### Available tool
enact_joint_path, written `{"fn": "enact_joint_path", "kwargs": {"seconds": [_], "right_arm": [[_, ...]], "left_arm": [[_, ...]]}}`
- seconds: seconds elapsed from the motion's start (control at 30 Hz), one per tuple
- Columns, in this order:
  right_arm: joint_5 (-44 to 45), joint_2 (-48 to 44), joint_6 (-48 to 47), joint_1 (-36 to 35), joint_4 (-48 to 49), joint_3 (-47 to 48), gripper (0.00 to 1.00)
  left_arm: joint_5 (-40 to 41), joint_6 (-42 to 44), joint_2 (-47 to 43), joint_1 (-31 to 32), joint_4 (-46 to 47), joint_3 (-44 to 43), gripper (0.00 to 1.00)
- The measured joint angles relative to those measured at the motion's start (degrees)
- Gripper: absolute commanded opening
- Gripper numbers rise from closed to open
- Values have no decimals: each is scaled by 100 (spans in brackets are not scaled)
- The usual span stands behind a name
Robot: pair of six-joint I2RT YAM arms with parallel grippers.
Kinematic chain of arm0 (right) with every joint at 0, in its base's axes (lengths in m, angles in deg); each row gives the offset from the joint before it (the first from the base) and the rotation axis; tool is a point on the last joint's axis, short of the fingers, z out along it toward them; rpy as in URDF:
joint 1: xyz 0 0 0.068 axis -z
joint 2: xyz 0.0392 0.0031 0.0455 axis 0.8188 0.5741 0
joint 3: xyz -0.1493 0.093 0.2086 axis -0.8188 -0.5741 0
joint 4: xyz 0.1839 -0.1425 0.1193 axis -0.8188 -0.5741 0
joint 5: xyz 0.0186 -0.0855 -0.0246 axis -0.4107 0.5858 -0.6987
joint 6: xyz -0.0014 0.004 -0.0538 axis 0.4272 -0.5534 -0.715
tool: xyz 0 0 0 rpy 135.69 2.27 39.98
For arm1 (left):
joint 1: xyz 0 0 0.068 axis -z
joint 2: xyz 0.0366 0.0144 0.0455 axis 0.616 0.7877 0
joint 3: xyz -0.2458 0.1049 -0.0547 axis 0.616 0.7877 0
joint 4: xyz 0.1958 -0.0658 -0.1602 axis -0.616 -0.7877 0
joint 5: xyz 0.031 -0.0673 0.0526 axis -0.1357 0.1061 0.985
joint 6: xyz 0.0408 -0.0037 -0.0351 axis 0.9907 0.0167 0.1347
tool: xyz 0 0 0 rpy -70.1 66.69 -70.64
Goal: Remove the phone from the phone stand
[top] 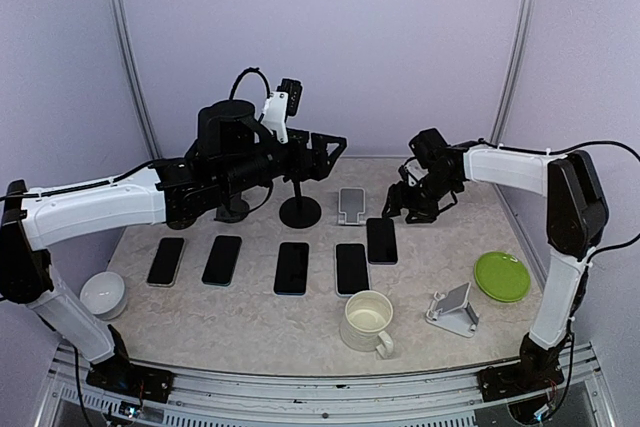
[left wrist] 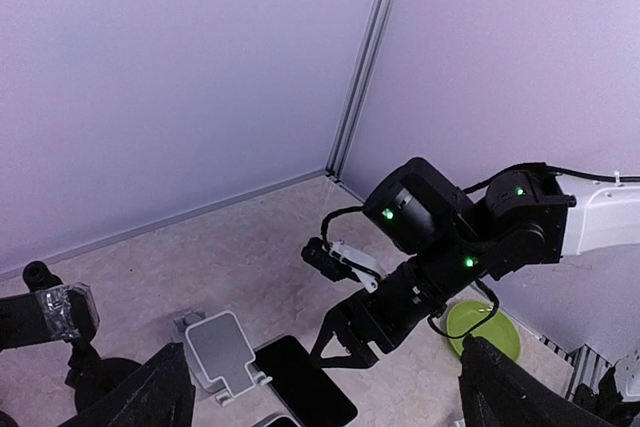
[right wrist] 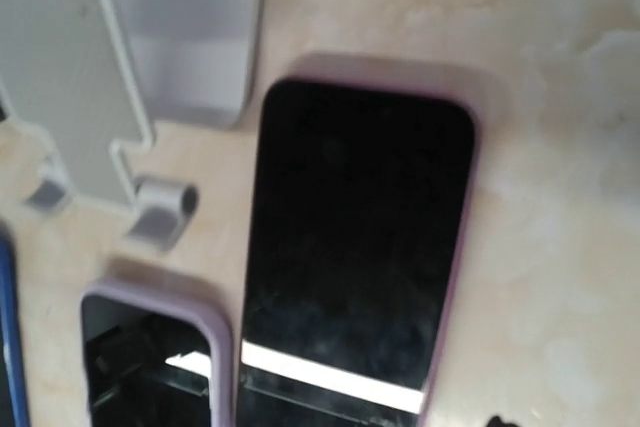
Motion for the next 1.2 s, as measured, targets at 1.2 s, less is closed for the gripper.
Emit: {"fn": "enact_joint_path", "kwargs": {"seconds": [1.2], "right_arm": [[2334, 1843, 968, -1029, -243, 1281, 78]], "left_arm": [[92, 26, -83, -234, -74, 98, 90]]}}
